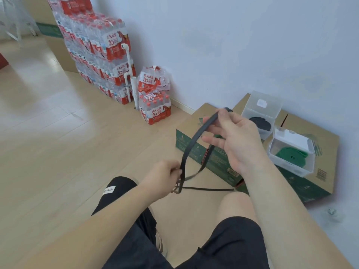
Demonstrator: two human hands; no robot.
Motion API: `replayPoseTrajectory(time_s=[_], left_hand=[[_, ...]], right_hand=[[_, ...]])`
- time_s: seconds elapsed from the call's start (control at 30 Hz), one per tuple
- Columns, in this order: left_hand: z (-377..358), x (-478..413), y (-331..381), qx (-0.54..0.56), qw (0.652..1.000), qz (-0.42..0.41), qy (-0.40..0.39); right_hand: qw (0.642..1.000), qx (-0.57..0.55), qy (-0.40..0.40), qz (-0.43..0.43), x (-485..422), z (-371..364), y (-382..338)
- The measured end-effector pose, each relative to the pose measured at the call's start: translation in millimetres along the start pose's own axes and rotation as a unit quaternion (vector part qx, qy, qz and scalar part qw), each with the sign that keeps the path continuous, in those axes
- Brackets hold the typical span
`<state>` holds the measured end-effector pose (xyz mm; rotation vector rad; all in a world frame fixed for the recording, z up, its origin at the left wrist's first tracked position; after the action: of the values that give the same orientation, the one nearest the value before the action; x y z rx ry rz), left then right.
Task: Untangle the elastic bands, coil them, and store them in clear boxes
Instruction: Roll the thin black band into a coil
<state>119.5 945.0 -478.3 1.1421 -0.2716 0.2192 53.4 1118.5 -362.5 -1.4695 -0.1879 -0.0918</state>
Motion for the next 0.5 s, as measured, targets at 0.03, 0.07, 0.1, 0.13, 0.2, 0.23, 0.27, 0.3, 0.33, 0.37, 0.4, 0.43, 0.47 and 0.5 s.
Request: replayPoseTrajectory(time_s=[0.03, 0.07, 0.1, 0.13, 0.2, 0.23, 0.27, 0.3, 0.33, 0.37, 0.4, 0.43, 0.47, 0.5], left_hand=[[7, -1, 10, 0.027, 0.999, -0.013, 0.018], [13, -1, 25, 0.059, 0.997, -0.028, 0.027], [19, 0, 43, 0.095, 0.994, -0.049, 0.033], [24, 1, 62, 0.129, 0.988, -0.074, 0.039], [36, -1, 97, 0.165, 0.979, -0.108, 0.056], [40, -4, 108, 0.173, 0.976, -0.111, 0.064], [44, -7, 116, 0.188, 0.974, -0.108, 0.067], [45, -11, 121, 0.215, 0.969, -0.1, 0.064], [47, -15, 124, 0.258, 0.961, -0.086, 0.058], [47, -19, 126, 0.315, 0.945, -0.071, 0.048], [47, -22, 127, 0.374, 0.925, -0.06, 0.041], [46, -23, 125, 0.421, 0.905, -0.053, 0.038], [44, -24, 120, 0.44, 0.896, -0.052, 0.037], [40, -22, 110, 0.411, 0.909, -0.055, 0.038]], right_hand=[[1.0, 0.004, 0.002, -0.007, -2, 3, 7], [1.0, 0.017, 0.006, -0.014, -5, 6, 18], [0.999, 0.048, 0.003, -0.016, -4, 6, 27], [0.995, 0.103, -0.013, -0.008, -2, 3, 35], [0.977, 0.2, -0.078, 0.013, 7, -11, 54], [0.966, 0.233, -0.109, 0.013, 14, -19, 63], [0.956, 0.267, -0.124, 0.007, 21, -25, 72], [0.948, 0.294, -0.125, 0.003, 25, -28, 79], [0.94, 0.325, -0.108, -0.001, 26, -26, 85], [0.932, 0.353, -0.085, -0.002, 26, -24, 88], [0.929, 0.365, -0.066, 0.001, 24, -21, 87], [0.933, 0.358, -0.044, 0.008, 22, -17, 82], [0.944, 0.329, -0.022, 0.009, 19, -13, 77], [0.959, 0.282, -0.005, 0.006, 17, -10, 67]])
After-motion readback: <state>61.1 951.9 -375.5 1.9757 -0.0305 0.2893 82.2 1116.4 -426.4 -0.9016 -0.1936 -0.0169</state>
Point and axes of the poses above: each hand's wrist, its own x-axis away from the middle knuckle, its own z-axis out of the back of the hand, y = z × x, the point moved 8 cm from there along -x, towards the middle knuckle, and after that the axes turned 14 degrees about x, right-handed, at the moved point
